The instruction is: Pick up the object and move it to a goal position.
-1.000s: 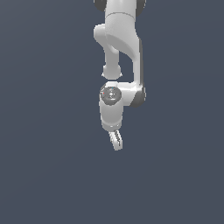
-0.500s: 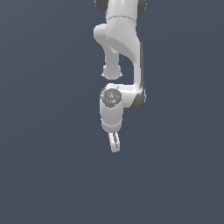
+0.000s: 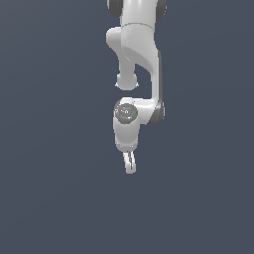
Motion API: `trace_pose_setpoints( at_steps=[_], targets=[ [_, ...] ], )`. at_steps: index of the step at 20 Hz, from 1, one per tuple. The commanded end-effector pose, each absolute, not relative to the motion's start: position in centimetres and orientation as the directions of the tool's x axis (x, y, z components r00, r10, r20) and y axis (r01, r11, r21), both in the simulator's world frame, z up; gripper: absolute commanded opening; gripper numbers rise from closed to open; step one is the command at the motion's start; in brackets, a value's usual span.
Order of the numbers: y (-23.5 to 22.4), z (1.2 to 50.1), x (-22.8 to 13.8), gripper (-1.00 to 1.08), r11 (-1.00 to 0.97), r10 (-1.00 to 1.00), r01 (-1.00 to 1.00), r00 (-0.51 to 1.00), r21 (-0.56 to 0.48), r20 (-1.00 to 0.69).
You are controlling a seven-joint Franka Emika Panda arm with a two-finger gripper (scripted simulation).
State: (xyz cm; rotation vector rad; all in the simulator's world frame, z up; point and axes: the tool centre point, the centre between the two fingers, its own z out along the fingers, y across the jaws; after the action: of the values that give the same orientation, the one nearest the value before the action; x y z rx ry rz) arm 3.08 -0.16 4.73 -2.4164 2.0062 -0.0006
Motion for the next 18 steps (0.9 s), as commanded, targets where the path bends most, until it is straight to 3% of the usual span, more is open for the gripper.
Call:
trace_pose_setpoints(
  at_steps=[1,10,11,18],
  targets=[
    [-0.2,3.5,3.0,1.0,-0.183,-0.983,-0.983,0.183,0.0,0.0],
    [-0.2,0.9,3.1,1.0,-0.18,-0.984,-0.984,0.18,0.0,0.0],
    [-0.2,0.9,3.1,-1.0,-0.18,-0.984,-0.984,0.18,0.0,0.0],
    [-0.2,0.9,3.1,-1.0,-0.18,-0.984,-0.984,0.18,0.0,0.0]
  ],
)
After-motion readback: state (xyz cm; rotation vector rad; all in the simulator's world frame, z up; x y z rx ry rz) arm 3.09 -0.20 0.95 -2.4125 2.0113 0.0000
